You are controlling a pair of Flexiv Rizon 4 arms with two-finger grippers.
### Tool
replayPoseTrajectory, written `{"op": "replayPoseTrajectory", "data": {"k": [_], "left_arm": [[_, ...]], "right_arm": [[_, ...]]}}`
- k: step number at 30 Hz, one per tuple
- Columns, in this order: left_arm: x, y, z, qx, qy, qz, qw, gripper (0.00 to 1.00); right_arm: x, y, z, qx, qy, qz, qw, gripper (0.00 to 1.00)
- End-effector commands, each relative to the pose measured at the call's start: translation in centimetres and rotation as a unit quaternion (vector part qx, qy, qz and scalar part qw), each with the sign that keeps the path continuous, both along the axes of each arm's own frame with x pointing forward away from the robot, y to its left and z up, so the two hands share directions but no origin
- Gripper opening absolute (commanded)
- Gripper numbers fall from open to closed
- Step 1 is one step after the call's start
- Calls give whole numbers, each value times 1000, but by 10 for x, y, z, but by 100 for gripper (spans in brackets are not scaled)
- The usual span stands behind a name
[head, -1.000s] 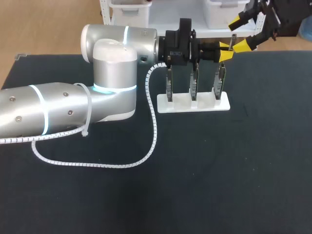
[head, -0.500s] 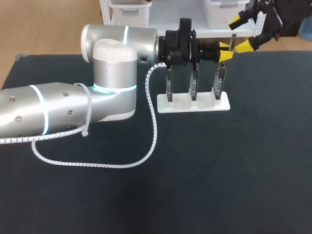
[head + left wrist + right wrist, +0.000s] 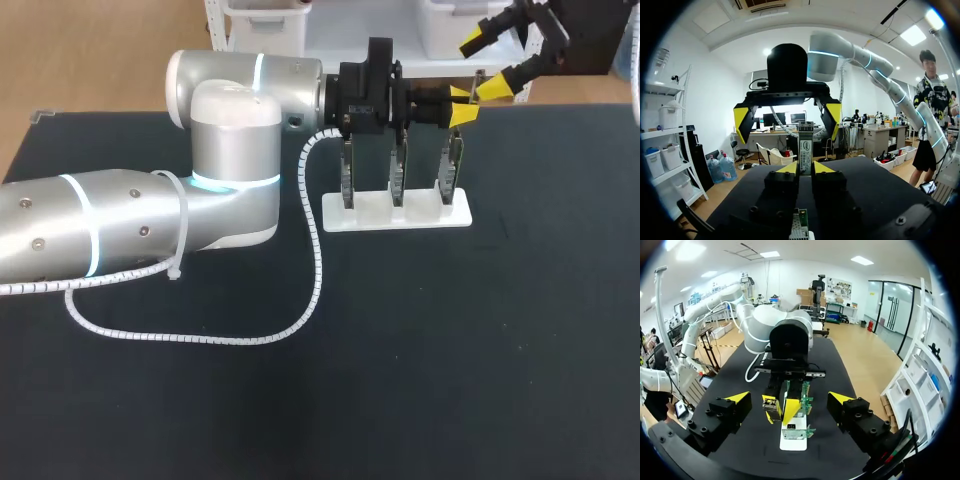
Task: Pick up the optical module with the left hand, and insert it into the network port with the right hand.
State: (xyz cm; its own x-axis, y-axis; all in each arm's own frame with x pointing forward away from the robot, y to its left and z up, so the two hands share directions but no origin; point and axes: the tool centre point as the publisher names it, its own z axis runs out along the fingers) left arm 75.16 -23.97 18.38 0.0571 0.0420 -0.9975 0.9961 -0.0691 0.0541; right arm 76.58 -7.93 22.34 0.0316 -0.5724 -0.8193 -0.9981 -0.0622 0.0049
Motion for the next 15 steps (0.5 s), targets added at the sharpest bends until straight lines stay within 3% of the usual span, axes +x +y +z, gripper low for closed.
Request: {"op": "replayPoseTrajectory", "data": {"k": [1, 15], "left_arm": [[2, -1, 0, 1, 0, -3, 1000, 0], [2, -1, 0, 1, 0, -3, 1000, 0]], "right_arm": [[-2, 1, 0, 0, 1, -2, 1000, 100], [-16, 2, -3, -7, 5, -35, 999, 100]]}}
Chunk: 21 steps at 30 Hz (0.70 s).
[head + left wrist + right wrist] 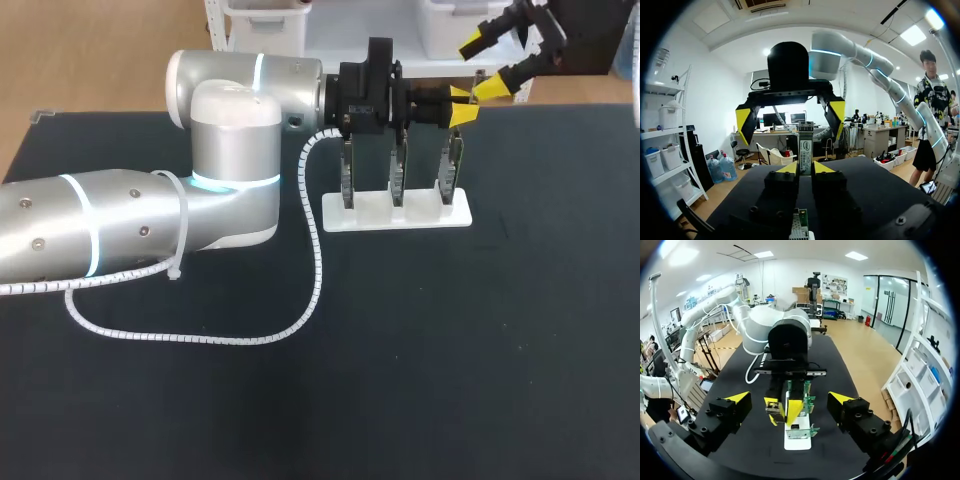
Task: Pick up the optical module with the left hand, and insert it into the network port with the right hand.
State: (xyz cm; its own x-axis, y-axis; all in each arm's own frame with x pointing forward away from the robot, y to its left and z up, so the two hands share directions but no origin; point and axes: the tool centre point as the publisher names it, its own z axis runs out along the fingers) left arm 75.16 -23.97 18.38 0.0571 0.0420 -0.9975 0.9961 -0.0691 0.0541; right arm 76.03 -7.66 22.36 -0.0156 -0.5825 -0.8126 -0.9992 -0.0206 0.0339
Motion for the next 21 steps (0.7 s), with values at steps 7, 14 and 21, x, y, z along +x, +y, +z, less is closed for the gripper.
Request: {"op": "replayPoseTrajectory", "data": {"k": [7, 14, 21], "left_arm": [[2, -1, 0, 0, 0, -3, 1000, 0], [2, -1, 0, 0, 0, -3, 1000, 0], [2, -1, 0, 0, 0, -3, 1000, 0]], "right_arm": [[-9, -2, -9, 2, -3, -13, 1000, 100], [-6, -2, -6, 8, -8, -8, 1000, 100], [-6, -2, -6, 8, -8, -8, 1000, 46]]}}
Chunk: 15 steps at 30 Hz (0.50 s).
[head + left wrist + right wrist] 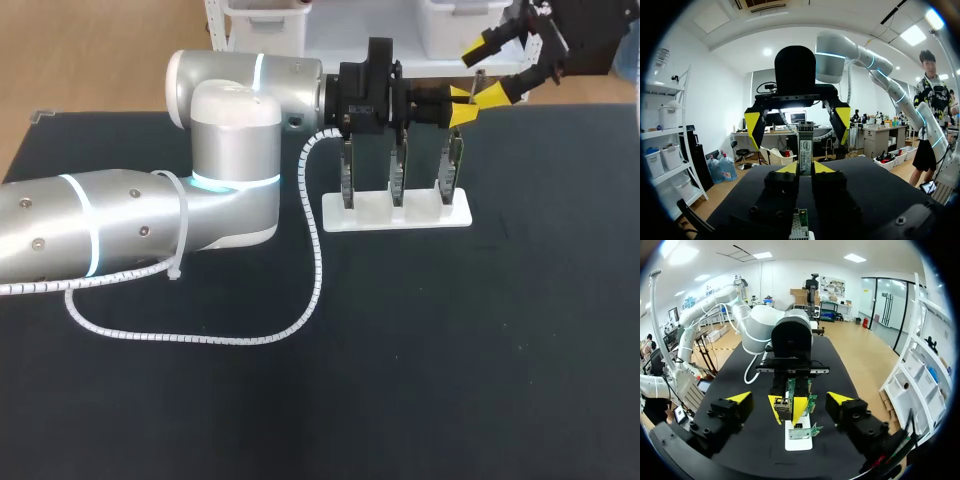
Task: Pick up the optical module with the left hand, and insert it into the network port with the right hand.
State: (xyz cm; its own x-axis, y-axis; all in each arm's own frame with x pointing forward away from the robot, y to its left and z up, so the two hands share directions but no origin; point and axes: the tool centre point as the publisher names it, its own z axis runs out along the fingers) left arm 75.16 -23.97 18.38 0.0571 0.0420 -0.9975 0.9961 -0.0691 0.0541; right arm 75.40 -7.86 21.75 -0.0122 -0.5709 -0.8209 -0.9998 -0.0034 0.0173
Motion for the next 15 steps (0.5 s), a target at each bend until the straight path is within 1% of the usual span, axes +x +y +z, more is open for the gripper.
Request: {"op": "replayPoseTrajectory", "data": {"k": [1, 2, 3, 4, 5, 14, 15], "left_arm": [[2, -1, 0, 0, 0, -3, 1000, 0], [2, -1, 0, 0, 0, -3, 1000, 0], [2, -1, 0, 0, 0, -3, 1000, 0], [2, -1, 0, 0, 0, -3, 1000, 0], [2, -1, 0, 0, 0, -3, 1000, 0], [2, -1, 0, 0, 0, -3, 1000, 0], [2, -1, 0, 0, 0, -3, 1000, 38]], "right_arm": [[1, 0, 0, 1, 0, 1, 1000, 41], [1, 0, 0, 1, 0, 1, 1000, 29], [1, 0, 0, 1, 0, 1, 1000, 20], [1, 0, 0, 1, 0, 1, 1000, 15], [1, 0, 0, 1, 0, 1, 1000, 0], [1, 0, 0, 1, 0, 1, 1000, 0], [1, 0, 0, 1, 0, 1, 1000, 0]]}}
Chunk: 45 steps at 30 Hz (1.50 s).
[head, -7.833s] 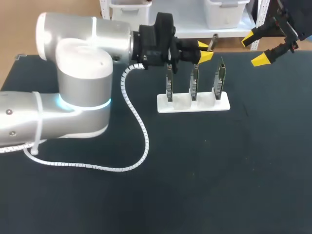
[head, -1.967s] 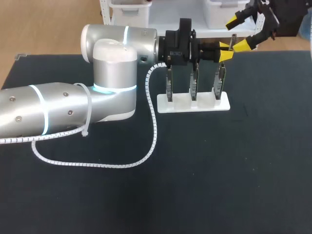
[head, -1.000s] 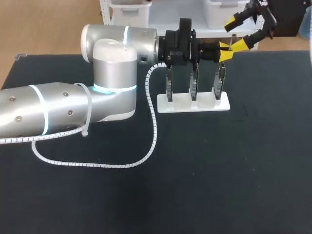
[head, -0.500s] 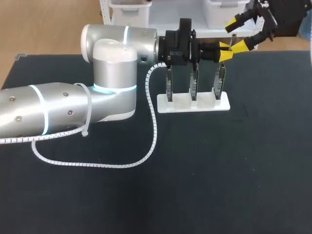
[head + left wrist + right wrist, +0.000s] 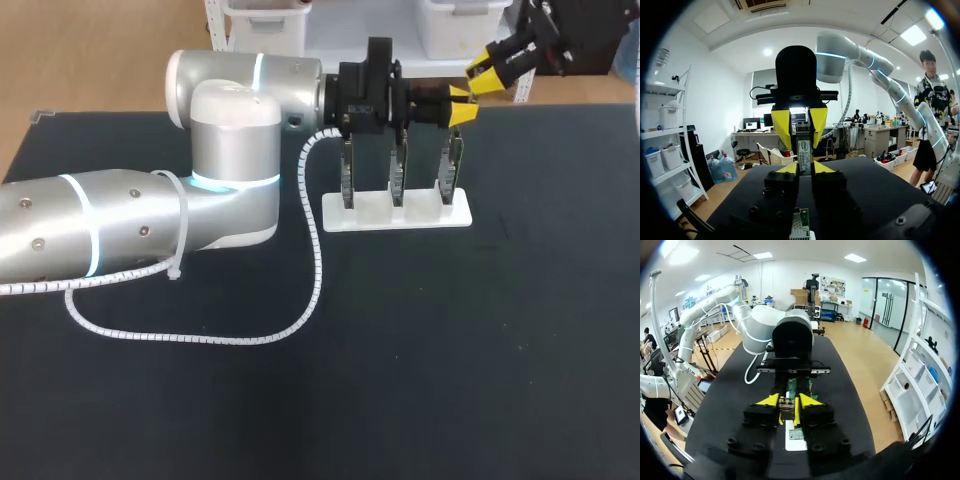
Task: Pick up the optical module with the left hand, and insert it into the network port with the right hand.
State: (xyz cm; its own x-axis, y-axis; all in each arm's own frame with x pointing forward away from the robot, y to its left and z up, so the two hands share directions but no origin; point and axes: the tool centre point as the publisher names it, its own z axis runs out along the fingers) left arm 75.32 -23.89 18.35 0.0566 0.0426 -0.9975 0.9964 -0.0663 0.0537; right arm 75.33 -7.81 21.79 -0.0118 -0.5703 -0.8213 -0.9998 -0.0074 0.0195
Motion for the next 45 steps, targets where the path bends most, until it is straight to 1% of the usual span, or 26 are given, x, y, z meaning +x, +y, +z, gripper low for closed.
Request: {"op": "replayPoseTrajectory", "data": {"k": [1, 2, 21, 22, 23, 24, 25, 27, 32, 34, 38, 40, 44, 45], "left_arm": [[1, -2, 0, 0, 0, -4, 1000, 95], [1, -2, 0, 0, 0, -4, 1000, 100], [1, -2, 0, 0, 0, -4, 1000, 100], [4, 0, 0, 8, -1, -13, 1000, 100], [6, 2, 1, 30, -7, -24, 999, 100], [9, 4, 0, 60, -6, -19, 998, 100], [12, 6, 0, 73, -9, -21, 997, 100], [17, 12, 1, 99, -3, -25, 995, 100], [31, 32, 5, 150, -9, -7, 989, 100], [32, 37, 4, 171, -11, -7, 985, 100], [32, 44, 0, 201, -5, -4, 980, 100], [32, 48, -3, 210, 0, 1, 978, 100], [34, 56, -4, 241, -5, 7, 970, 100], [34, 58, -4, 253, -10, 9, 967, 100]], "right_arm": [[1, -1, -1, 0, -1, -1, 1000, 0], [1, -1, -1, 0, -1, -1, 1000, 0], [1, -1, -1, 0, -1, -1, 1000, 0], [1, -1, -1, 0, -1, -1, 1000, 0], [1, -1, -1, 0, -1, -1, 1000, 0], [1, -1, -1, 0, -1, -1, 1000, 0], [1, -1, -1, 0, -1, -1, 1000, 0], [1, -1, -1, 0, -1, -1, 1000, 0], [1, -1, -1, 0, -1, -1, 1000, 0], [1, -1, -1, 0, -1, -1, 1000, 0], [1, -1, -1, 0, -1, -1, 1000, 0], [1, -1, -1, 0, -1, -1, 1000, 0], [1, -1, -1, 0, -1, -1, 1000, 0], [1, -1, -1, 0, -1, -1, 1000, 0]]}}
